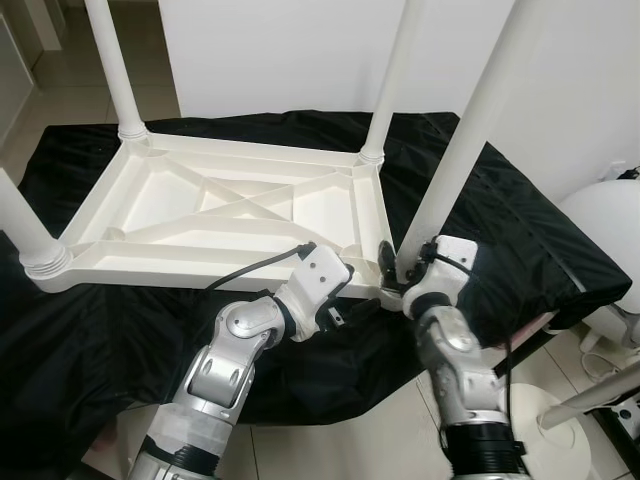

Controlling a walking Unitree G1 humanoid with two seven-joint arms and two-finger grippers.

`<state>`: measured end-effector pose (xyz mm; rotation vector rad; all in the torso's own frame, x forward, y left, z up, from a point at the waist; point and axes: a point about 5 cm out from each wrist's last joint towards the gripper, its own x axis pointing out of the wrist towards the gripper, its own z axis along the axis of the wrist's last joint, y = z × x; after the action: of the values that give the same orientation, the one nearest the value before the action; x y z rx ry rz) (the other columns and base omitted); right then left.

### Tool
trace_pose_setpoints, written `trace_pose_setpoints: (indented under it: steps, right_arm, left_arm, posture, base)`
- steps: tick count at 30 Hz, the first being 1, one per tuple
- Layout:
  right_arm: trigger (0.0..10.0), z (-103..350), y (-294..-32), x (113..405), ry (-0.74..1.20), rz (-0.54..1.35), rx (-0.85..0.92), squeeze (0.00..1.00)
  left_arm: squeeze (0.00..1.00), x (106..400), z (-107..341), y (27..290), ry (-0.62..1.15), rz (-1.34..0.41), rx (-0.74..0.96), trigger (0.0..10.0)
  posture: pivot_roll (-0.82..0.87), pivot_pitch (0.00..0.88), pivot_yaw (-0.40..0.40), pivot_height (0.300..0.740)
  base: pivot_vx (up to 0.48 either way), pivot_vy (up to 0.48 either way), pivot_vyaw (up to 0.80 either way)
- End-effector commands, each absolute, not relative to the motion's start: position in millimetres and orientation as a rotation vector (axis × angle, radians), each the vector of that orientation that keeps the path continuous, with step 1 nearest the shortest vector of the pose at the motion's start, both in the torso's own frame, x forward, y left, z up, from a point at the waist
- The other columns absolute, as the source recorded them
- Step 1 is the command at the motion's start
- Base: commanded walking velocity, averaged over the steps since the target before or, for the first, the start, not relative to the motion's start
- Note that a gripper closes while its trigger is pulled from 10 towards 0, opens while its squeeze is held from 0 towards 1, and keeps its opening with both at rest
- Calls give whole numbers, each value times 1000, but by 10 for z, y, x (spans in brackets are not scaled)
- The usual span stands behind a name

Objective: Building children table

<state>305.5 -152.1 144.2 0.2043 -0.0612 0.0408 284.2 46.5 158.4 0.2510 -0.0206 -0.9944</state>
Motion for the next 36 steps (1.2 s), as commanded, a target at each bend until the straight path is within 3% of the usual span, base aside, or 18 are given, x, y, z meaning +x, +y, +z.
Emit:
trace_pose_setpoints:
  steps: [1, 5, 6, 8, 9, 22, 32, 33, 35, 36]
  right_arm:
    - [10000, 1434, -1549, 3037, -61, 51, 223, 1000]
    - [10000, 1501, -1797, 3063, -84, 139, 154, 1000]
    - [10000, 1512, -1845, 3071, -83, 179, 128, 114]
    - [10000, 1516, -1868, 3075, -79, 206, 114, 114]
    - [10000, 1513, -1882, 3076, -81, 269, 73, 0]
    - [10000, 1451, -1935, 3169, -25, 575, -81, 0]
    - [10000, 1413, -1954, 3350, 39, 649, -198, 0]
    - [8863, 1394, -1947, 3375, 58, 663, -215, 0]
    - [8863, 1381, -1945, 3393, 69, 676, -225, 0]
    - [2000, 1348, -1936, 3406, 91, 703, -244, 0]
  left_arm:
    - [0, 2855, 1592, 462, -33, -943, 245, 10000]
    - [0, 2853, 1595, 459, -33, -945, 245, 10000]
    - [0, 2853, 1596, 458, -33, -946, 245, 10000]
    - [0, 2853, 1596, 458, -33, -946, 245, 10000]
    - [0, 2856, 1596, 456, -33, -947, 245, 10000]
    - [0, 2867, 1606, 464, -34, -939, 246, 10000]
    - [0, 2876, 1615, 482, -34, -926, 247, 10000]
    - [0, 2880, 1619, 486, -35, -921, 246, 10000]
    - [0, 2882, 1622, 489, -36, -917, 246, 10000]
    - [0, 2891, 1628, 493, -39, -905, 243, 10000]
  posture:
    - [-22, 0, -74, 740]
    - [-22, 0, -74, 740]
    - [-22, 0, -74, 740]
    - [-22, 0, -74, 740]
    - [-29, 0, -68, 740]
    - [-19, 0, -69, 740]
    - [-10, 0, -74, 740]
    - [-8, 0, -77, 740]
    - [-8, 0, -77, 740]
    - [-1, 0, -85, 740]
  base:
    - [0, 0, 0]
    - [0, 0, 0]
    - [0, 0, 0]
    - [0, 0, 0]
    - [0, 0, 0]
    - [0, 0, 0]
    - [0, 0, 0]
    - [0, 0, 0]
    - [0, 0, 0]
    - [0, 0, 0]
